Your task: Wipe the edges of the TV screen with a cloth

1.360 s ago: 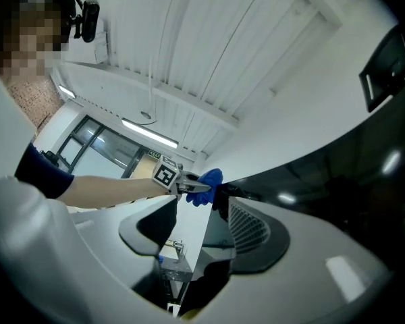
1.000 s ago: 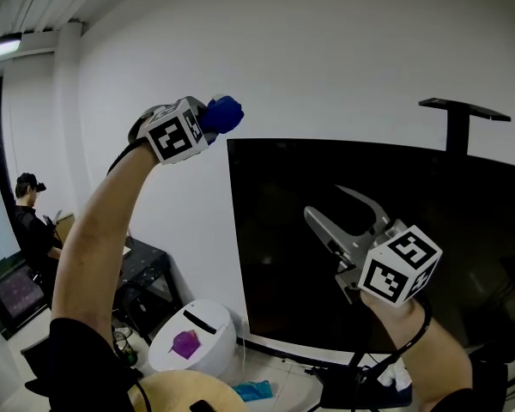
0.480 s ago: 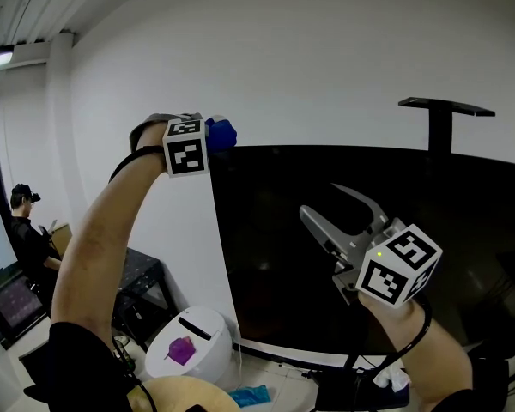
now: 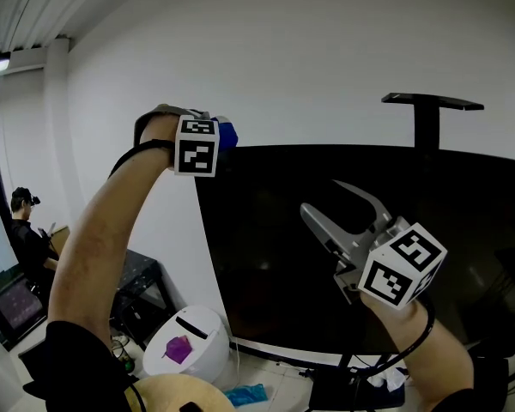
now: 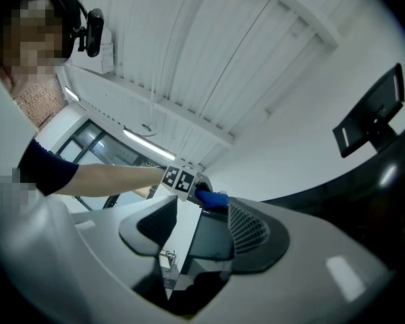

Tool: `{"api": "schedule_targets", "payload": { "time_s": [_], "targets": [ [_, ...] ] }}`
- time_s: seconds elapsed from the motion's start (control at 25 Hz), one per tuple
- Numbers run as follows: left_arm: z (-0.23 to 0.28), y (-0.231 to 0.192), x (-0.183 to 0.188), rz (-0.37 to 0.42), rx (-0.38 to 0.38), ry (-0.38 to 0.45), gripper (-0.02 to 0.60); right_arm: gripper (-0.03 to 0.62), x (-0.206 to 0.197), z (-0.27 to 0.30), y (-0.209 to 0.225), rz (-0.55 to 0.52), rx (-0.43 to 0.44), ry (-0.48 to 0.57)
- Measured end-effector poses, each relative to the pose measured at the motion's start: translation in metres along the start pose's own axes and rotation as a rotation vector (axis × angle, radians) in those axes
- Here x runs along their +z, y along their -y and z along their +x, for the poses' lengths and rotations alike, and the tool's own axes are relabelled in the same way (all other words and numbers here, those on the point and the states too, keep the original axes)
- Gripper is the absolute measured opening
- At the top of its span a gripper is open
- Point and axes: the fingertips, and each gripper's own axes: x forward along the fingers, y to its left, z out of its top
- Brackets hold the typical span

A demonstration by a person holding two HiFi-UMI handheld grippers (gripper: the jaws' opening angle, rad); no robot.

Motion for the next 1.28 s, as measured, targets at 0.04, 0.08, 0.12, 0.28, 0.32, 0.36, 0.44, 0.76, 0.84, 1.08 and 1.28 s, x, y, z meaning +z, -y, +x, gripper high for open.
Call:
{"api": "schedule_targets", "payload": {
  "time_s": [0.04,0.08,0.12,0.28,0.32,0.36,0.44,0.76,0.84,1.08,1.28],
  "targets": [
    [-0.001,-0.002,0.006,0.0,0.001,0.004,0.13,0.244,0.001,-0.004,0.004,0.0,-0.002,0.0],
    [-0.003,-0.004,0.012,0.003,0.003,0.006,0.13,0.244,0.002,-0.007,0.008,0.001,-0.006,0.001],
    [-0.004,-0.005,0.017,0.006,0.005,0.008,0.13,0.244,0.003,-0.011,0.011,0.002,-0.01,0.001],
    [-0.013,-0.008,0.042,0.013,0.014,0.035,0.13,0.244,0.003,-0.029,0.023,-0.011,-0.028,-0.018],
    [-0.015,-0.01,0.048,0.018,0.015,0.036,0.13,0.244,0.003,-0.034,0.026,-0.017,-0.032,-0.026],
    [-0.017,-0.012,0.054,0.022,0.016,0.038,0.13,0.244,0.004,-0.039,0.03,-0.021,-0.037,-0.032],
    [-0.021,-0.017,0.068,0.024,0.016,0.046,0.13,0.244,0.006,-0.052,0.04,-0.025,-0.05,-0.037],
    [-0.041,-0.035,0.138,0.057,0.024,0.049,0.13,0.244,0.023,-0.111,0.08,-0.034,-0.09,-0.046],
    [-0.049,-0.039,0.159,0.064,0.027,0.052,0.13,0.242,0.027,-0.128,0.088,-0.031,-0.095,-0.048],
    [-0.068,-0.05,0.215,0.082,0.027,0.044,0.13,0.242,0.038,-0.173,0.105,-0.02,-0.101,-0.044],
    [-0.087,-0.059,0.264,0.095,0.036,0.065,0.13,0.242,0.047,-0.212,0.119,-0.024,-0.109,-0.063]
  ]
}}
